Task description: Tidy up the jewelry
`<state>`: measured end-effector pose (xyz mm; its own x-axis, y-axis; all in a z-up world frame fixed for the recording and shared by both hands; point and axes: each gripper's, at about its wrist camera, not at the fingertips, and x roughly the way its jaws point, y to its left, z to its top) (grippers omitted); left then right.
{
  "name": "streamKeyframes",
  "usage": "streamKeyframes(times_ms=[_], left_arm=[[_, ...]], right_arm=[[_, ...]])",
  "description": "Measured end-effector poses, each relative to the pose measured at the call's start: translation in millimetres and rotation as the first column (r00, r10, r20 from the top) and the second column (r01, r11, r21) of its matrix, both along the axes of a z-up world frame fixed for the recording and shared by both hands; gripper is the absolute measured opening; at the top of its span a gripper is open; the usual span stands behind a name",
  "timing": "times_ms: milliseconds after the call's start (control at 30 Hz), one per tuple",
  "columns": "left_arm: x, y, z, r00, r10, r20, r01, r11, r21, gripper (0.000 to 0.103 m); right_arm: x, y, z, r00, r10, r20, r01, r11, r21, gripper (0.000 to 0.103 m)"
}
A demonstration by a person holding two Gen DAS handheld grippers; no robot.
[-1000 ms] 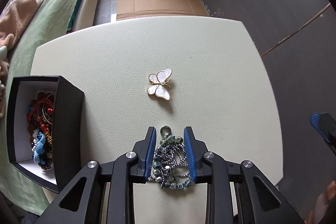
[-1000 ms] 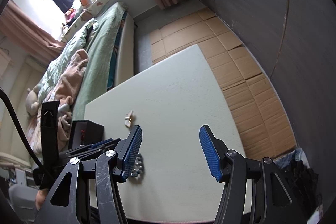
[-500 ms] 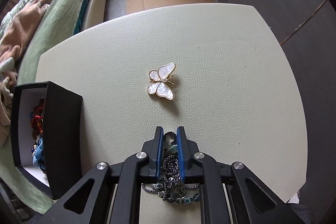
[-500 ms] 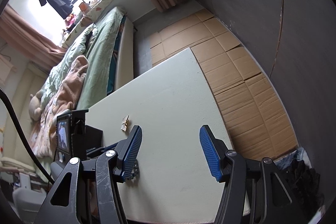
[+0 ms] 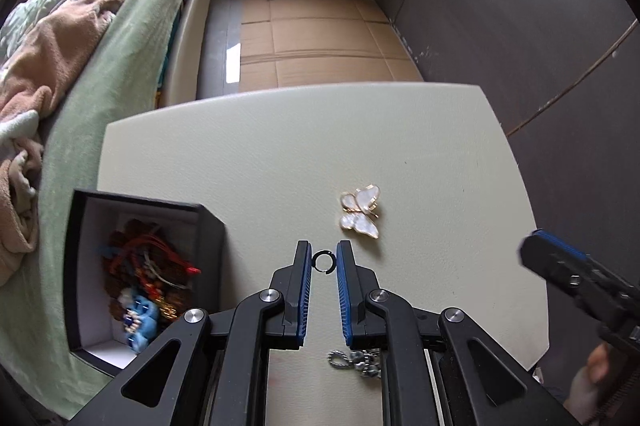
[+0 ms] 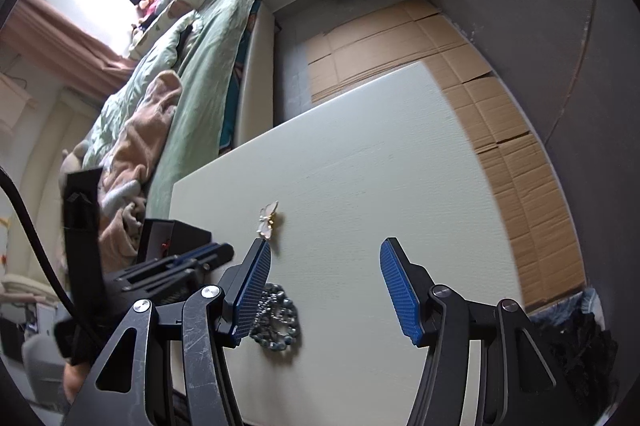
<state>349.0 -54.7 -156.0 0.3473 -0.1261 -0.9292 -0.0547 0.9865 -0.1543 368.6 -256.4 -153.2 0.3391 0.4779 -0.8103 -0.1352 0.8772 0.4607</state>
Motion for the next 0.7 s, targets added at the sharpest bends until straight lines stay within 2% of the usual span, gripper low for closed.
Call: streamKeyframes(times_ms=[200, 367, 600, 700], left_arm=[[-2.3, 34.0, 12.0, 0.998, 0.036, 0.057, -0.032, 0.998, -0.056, 0.013], [-1.8, 60.0, 24.5, 0.992, 0.059, 0.107, -0.051, 0.996, -0.075, 0.013], [-13.2, 89.2, 33.2, 0.986, 0.099, 0.132, -0.085, 0.99, -0.108, 0.013], [-15.2, 91.9, 36.3, 0.984, 0.103, 0.148, -0.09, 0.992, -0.091, 0.013]], right_arm=[[13.2, 32.9, -18.1, 0.998, 0.039, -0.04, -0.038, 0.999, 0.025, 0.057], [21.6, 62.9, -29.8, 0.997, 0.056, -0.052, -0.058, 0.998, -0.021, 0.056], [26.5, 93.8, -46.8, 0.996, 0.058, -0.061, -0.063, 0.994, -0.088, 0.052], [30.8, 101.1, -54.4, 0.997, 0.038, -0.061, -0.045, 0.992, -0.122, 0.052]])
